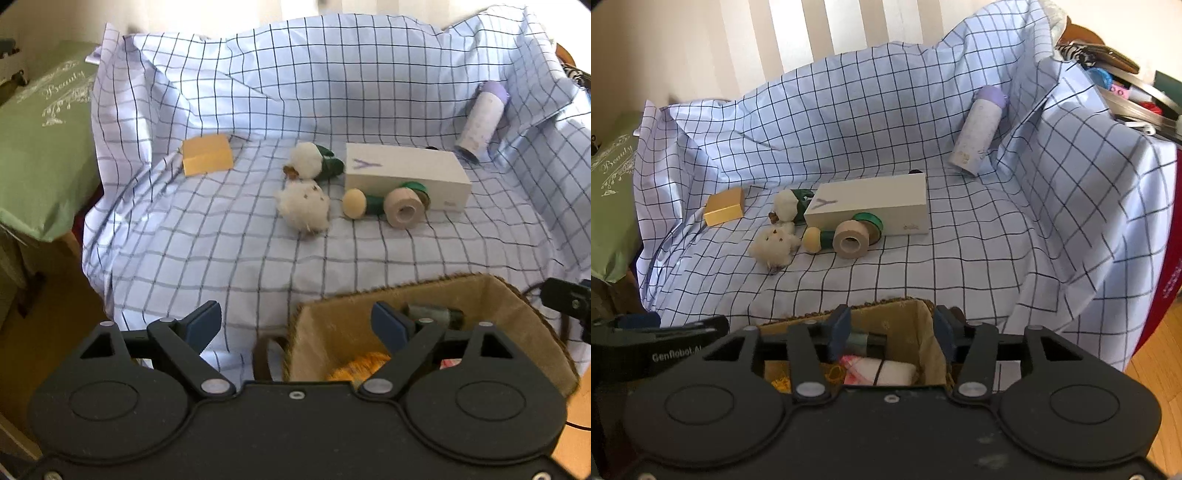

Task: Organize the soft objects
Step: 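Move both tools back toward the objects on the cloth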

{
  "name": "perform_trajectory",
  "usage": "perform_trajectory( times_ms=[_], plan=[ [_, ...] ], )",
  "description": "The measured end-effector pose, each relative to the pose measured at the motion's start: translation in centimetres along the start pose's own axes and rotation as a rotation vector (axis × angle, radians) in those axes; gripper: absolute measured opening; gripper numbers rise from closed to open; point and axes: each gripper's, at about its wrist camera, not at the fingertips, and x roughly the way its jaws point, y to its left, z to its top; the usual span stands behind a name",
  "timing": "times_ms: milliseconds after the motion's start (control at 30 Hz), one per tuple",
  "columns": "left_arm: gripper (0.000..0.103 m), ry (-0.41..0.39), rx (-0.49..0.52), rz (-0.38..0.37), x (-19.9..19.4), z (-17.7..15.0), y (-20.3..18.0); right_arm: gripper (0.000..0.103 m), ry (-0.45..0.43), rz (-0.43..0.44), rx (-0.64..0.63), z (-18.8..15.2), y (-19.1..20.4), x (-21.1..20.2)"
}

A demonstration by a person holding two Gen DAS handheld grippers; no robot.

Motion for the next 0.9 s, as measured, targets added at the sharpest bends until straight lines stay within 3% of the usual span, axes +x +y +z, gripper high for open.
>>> perform_trajectory(
  times_ms=[200, 533, 900],
  plan=[
    [0.091, -0.011, 0.025, 0.031, 2.4, 2.1, 0.2, 0.059, 0.025, -0.014, -0.010, 2.2, -0.2, 2.6],
    [0.091, -0.004, 0.042, 0.038, 7.6, 5.2, 0.0, 0.071, 0.054, -0.043, -0.023, 5.9, 0.0, 7.4],
    [0.092, 0.018, 0.095, 0.038, 13.1, 7.2, -1.0, 0.074, 0.024, -0.095, -0.031, 12.6, -0.6, 12.9]
  ],
)
